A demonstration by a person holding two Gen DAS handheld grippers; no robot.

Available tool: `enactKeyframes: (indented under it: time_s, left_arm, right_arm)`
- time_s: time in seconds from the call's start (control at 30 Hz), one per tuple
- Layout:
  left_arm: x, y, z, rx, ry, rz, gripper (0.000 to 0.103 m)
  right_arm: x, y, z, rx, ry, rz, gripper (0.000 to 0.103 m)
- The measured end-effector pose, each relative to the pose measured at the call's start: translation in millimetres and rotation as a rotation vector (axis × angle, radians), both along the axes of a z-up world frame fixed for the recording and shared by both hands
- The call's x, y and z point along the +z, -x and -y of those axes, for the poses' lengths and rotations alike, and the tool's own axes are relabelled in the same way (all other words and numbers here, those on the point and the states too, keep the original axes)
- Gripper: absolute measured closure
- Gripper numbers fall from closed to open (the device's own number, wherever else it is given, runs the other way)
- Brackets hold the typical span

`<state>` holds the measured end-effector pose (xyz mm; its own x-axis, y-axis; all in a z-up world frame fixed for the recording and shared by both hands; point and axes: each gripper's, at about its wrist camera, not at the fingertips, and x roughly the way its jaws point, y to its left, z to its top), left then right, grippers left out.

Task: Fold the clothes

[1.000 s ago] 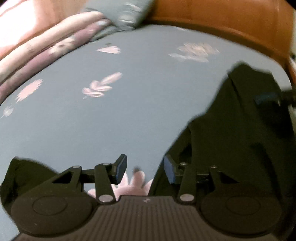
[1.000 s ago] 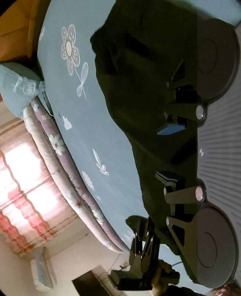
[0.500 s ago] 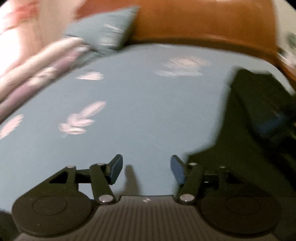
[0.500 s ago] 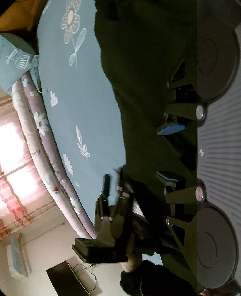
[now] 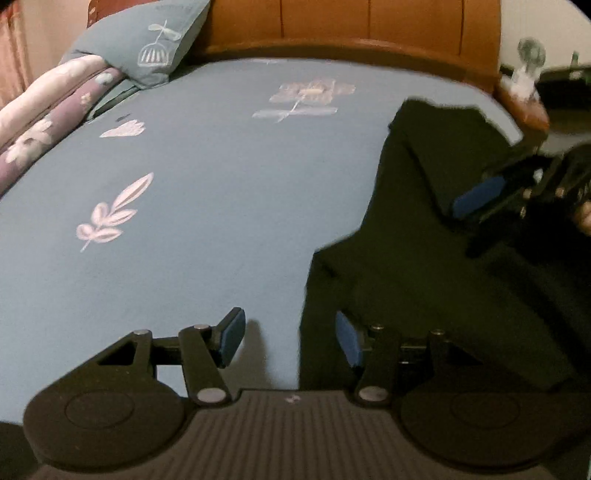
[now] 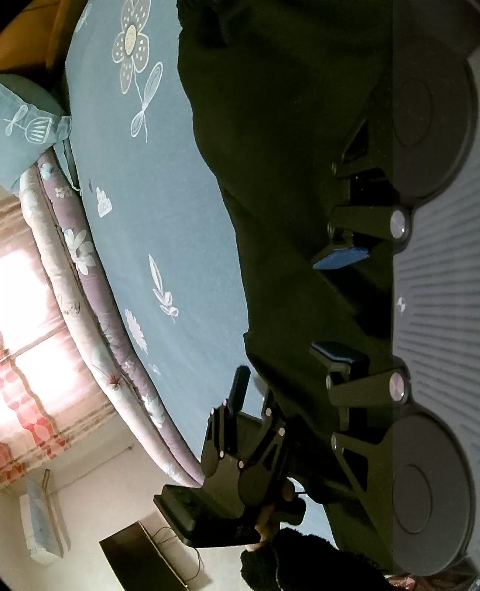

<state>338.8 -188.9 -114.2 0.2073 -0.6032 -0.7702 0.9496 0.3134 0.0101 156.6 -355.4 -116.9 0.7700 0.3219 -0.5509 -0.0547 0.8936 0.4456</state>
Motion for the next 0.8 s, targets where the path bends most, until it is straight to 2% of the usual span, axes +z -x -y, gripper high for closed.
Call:
enactKeyframes:
  time_s: [0.1, 0.13, 0.17, 0.2, 0.27, 0.33, 0.43, 0.53, 0.63, 0.73, 0.8]
  left_arm:
    - [-1, -13, 10, 0.062, 0.05, -0.016, 0.043]
    - [-2, -18, 14, 0.106, 0.049, 0.004, 0.043]
    - [-4, -23, 19, 0.162, 0.036, 0.036, 0.05]
    - [-4, -27, 21, 0.215, 0.034, 0.062, 0.052]
    - [5, -33, 12, 0.28, 0.092, 0.046, 0.052]
    - [19, -33, -7, 0.302, 0.175, -0.025, 0.053]
    - [32, -17, -34, 0.236, 0.239, -0.133, 0.053]
    - [26, 1, -50, 0.161, 0.238, -0.255, 0.053]
    - [10, 15, -58, 0.137, 0.213, -0.327, 0.053]
    - [-6, 12, -65, 0.148, 0.244, -0.469, 0.051]
    - [-14, 9, -64, 0.159, 0.239, -0.519, 0.051]
  right_arm:
    - [0, -1, 0, -0.002, -0.001, -0.003, 0.054]
    - [0, -1, -1, -0.002, 0.001, -0.002, 0.054]
    - [1, -1, -1, -0.002, 0.003, -0.001, 0.054]
    - [1, -1, -1, -0.002, 0.003, 0.0, 0.054]
    - [3, 0, -1, 0.001, 0.0, 0.005, 0.054]
    - [3, 1, 0, 0.001, -0.006, 0.007, 0.054]
    - [4, 3, 1, 0.0, -0.014, 0.011, 0.054]
    - [5, 4, 1, 0.001, -0.021, 0.015, 0.054]
    - [6, 5, -1, 0.003, -0.005, 0.017, 0.054]
    - [5, 5, -2, 0.004, 0.002, 0.01, 0.054]
    - [5, 3, -2, 0.002, -0.003, 0.003, 0.054]
